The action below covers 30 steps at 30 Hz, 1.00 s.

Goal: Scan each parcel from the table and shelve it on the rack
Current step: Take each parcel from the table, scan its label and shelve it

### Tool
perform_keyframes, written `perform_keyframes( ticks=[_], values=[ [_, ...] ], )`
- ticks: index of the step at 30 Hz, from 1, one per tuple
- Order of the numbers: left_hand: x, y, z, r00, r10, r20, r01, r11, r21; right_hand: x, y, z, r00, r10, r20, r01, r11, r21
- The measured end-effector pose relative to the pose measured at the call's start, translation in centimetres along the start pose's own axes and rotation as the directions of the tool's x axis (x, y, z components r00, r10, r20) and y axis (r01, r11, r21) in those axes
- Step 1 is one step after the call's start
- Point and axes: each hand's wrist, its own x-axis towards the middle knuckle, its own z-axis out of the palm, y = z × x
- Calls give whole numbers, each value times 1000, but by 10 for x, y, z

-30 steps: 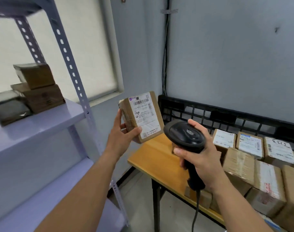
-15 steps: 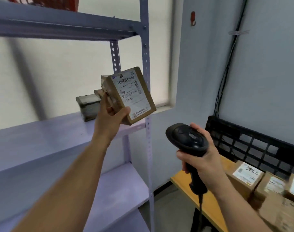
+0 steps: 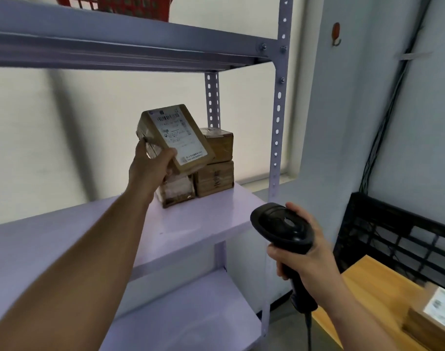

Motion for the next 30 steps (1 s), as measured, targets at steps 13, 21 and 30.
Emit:
perform_keyframes(
  ticks=[13,21,30],
  values=[
    [66,-17,4,997,71,16,-72,927,368,35,13,32,999,32,-40,-33,999,-26],
    [65,-26,7,987,142,73,-160,861,484,42,16,40,999,14,-32,-14,1000,-5],
    [55,-21,5,981,179,69,-190,844,502,33,15,32,999,4,-35,-4,1000,-14]
  ],
)
